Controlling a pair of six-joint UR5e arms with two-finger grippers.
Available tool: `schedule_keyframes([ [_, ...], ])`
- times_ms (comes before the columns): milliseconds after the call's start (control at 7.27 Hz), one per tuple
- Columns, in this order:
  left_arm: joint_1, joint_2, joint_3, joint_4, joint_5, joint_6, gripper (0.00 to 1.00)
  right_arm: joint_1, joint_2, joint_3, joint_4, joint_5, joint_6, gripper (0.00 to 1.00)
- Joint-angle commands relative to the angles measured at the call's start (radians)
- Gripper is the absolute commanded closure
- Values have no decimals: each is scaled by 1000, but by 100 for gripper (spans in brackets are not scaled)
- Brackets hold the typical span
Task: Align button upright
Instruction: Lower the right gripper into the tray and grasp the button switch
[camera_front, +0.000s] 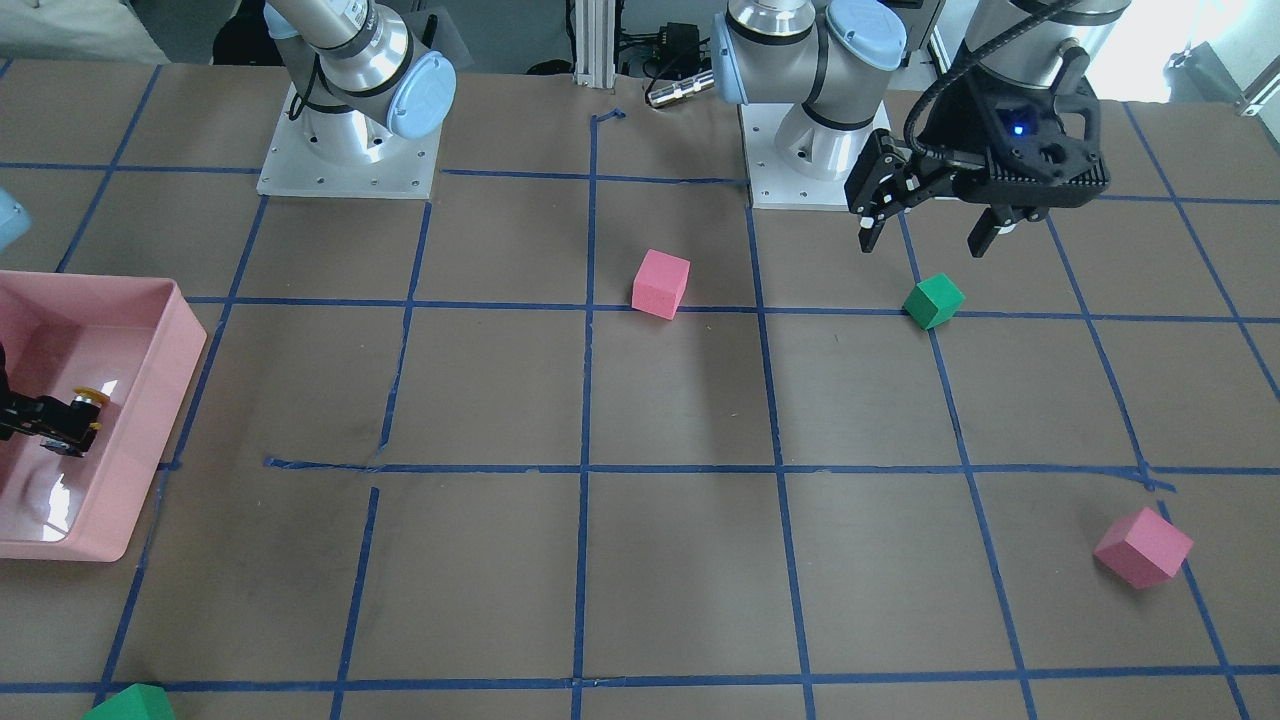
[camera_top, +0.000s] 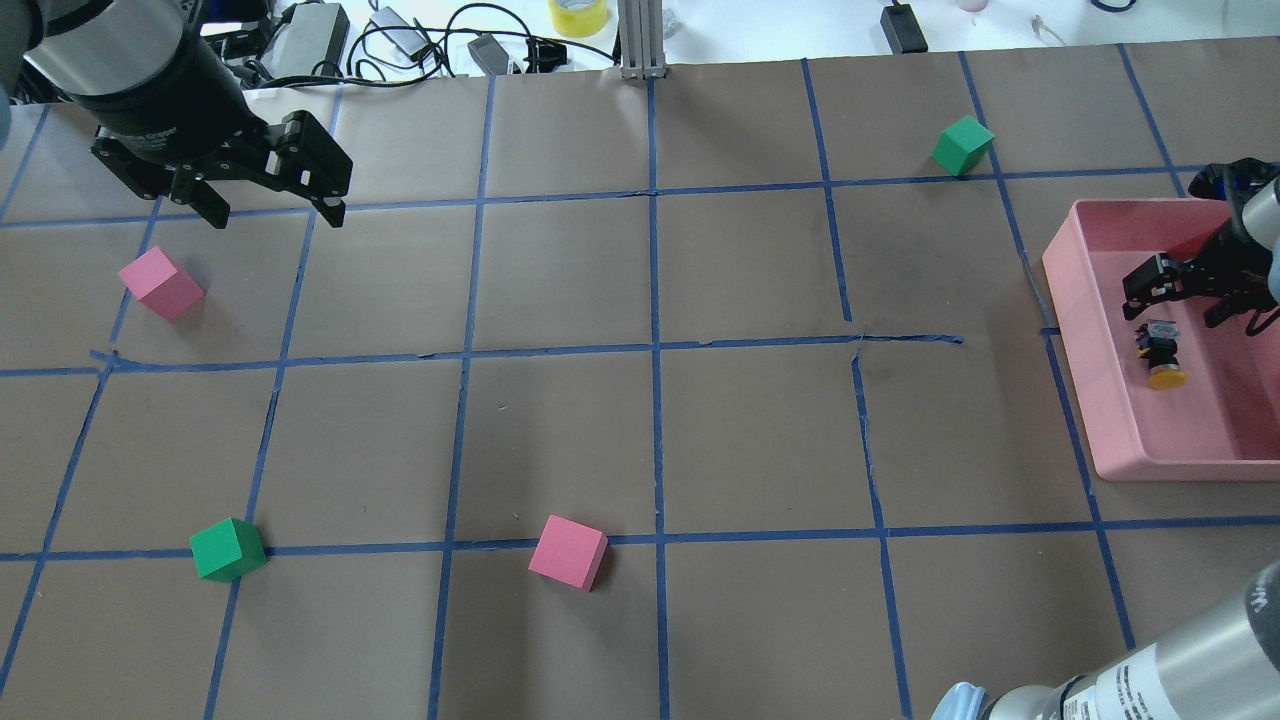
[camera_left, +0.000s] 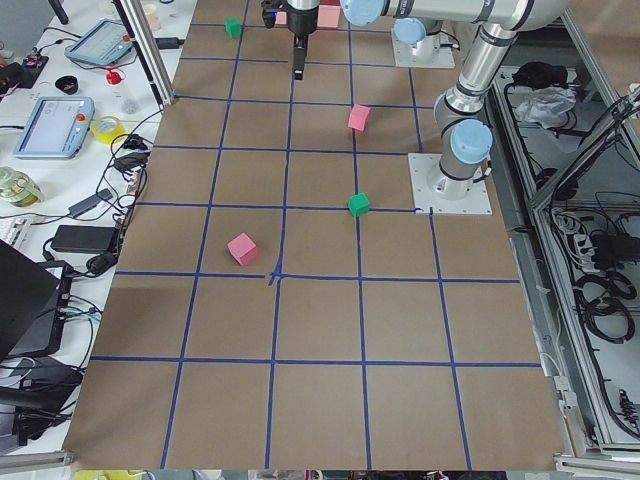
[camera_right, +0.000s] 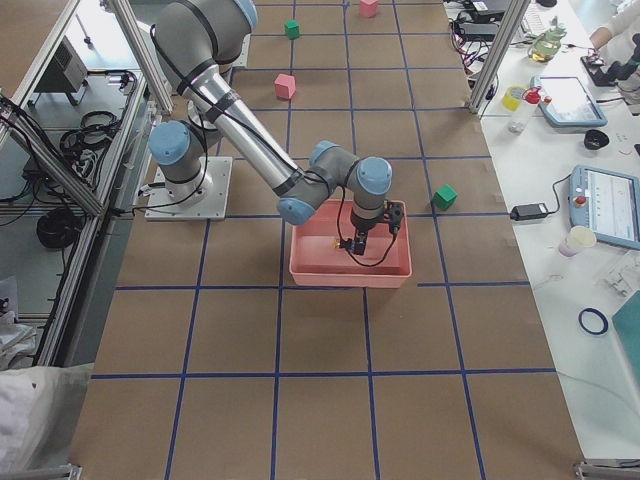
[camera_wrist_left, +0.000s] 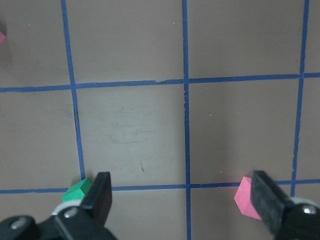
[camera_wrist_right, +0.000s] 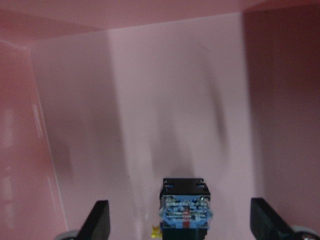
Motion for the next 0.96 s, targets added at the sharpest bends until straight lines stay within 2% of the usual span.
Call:
schedule_keyframes([
  [0,0,0,0,0,0,0,0,0,7,3,-15,-3,-15,0],
  [825,0,0,-11,15,-1,0,0,-14,10,65,-38,-3,-36,0],
])
